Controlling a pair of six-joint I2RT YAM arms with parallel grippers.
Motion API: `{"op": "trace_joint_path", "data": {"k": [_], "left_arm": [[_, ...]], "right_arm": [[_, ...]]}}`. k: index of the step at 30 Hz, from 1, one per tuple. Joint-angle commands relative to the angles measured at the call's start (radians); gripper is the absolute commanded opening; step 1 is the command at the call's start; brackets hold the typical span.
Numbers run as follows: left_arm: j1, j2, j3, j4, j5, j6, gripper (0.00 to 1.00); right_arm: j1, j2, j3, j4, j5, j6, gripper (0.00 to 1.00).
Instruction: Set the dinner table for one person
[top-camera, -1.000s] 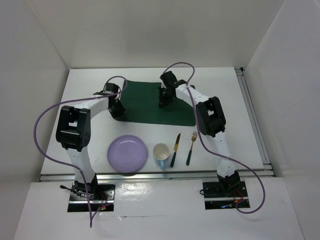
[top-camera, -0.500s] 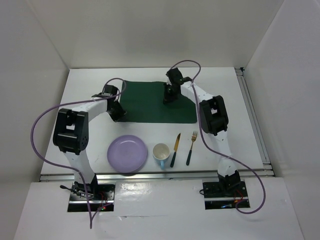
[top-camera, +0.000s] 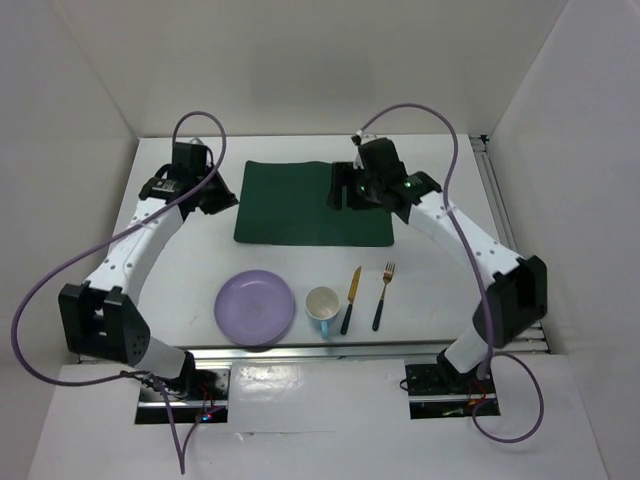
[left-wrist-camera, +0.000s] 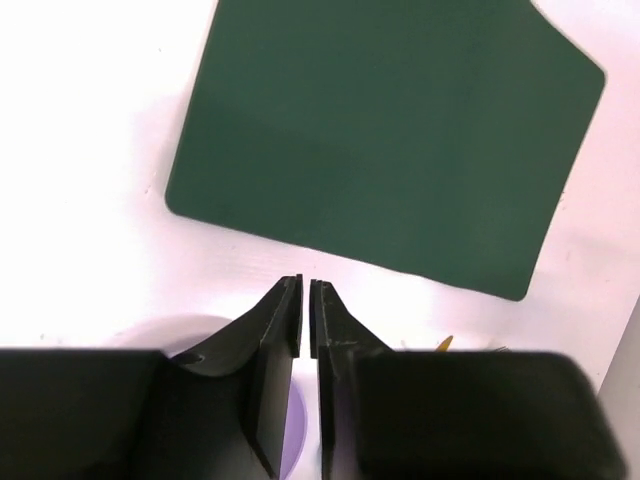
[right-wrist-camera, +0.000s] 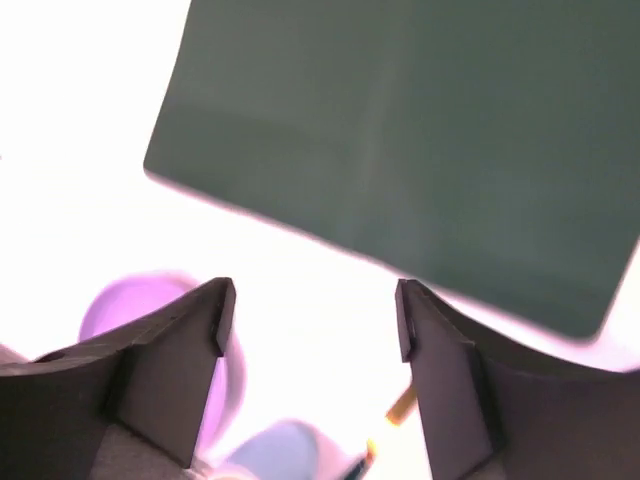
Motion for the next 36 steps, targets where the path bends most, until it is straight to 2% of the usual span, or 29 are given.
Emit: {"op": "trace_joint_path", "data": {"k": [1, 3, 8, 11, 14, 19, 21, 23, 24, 25, 29, 32, 36], "left_arm": [[-0.004, -0.121, -0.042, -0.071, -0.033, 0.051, 0.29], [-0.004, -0.162, -0.071, -0.08, -0.024, 0.06, 0.3], [-0.004, -0.256, -0.133, -0.08, 0.013, 0.061, 0.31], [-0.013, -0.267, -0.154, -0.089, 0.004, 0.061, 0.31], [-0.013, -0.287, -0.186, -0.077, 0.004, 0.061, 0.31], [-0.013, -0.265, -0.228, -0.033, -0.016, 0.07, 0.31], [-0.013, -0.192, -0.237, 0.006, -0.016, 0.07, 0.33], [-0.013, -0.115, -0.197, 0.017, -0.065, 0.061, 0.36], [-0.013, -0.074, -0.18, 0.001, -0.083, 0.061, 0.41], [-0.013, -0.002, -0.168, 0.001, -0.099, 0.061, 0.57], [-0.003, 0.138, -0.127, 0.01, -0.09, 0.05, 0.82], [0.019, 0.216, -0.093, 0.021, -0.09, 0.05, 0.83], [0.062, 0.282, -0.093, 0.087, -0.019, 0.064, 0.79]], "right_arm": [[0.043, -0.139, -0.199, -0.096, 0.048, 0.028, 0.81], [0.074, -0.198, -0.264, -0.134, 0.048, 0.066, 0.86], [0.22, -0.299, -0.404, -0.187, -0.038, 0.123, 0.87], [0.341, -0.289, -0.431, -0.187, -0.009, 0.17, 0.92], [0.404, -0.249, -0.431, -0.196, 0.027, 0.207, 0.92], [0.429, -0.213, -0.431, -0.196, 0.081, 0.232, 0.9], [0.429, -0.213, -0.441, -0.187, 0.09, 0.232, 0.87], [0.429, -0.203, -0.441, -0.187, 0.091, 0.232, 0.87], [0.429, -0.194, -0.441, -0.197, 0.1, 0.232, 0.87], [0.429, -0.194, -0.441, -0.198, 0.109, 0.232, 0.86], [0.429, -0.194, -0.465, -0.199, 0.1, 0.243, 0.8], [0.429, -0.194, -0.488, -0.19, 0.084, 0.252, 0.72], [0.429, -0.204, -0.51, -0.181, 0.075, 0.275, 0.54]]}}
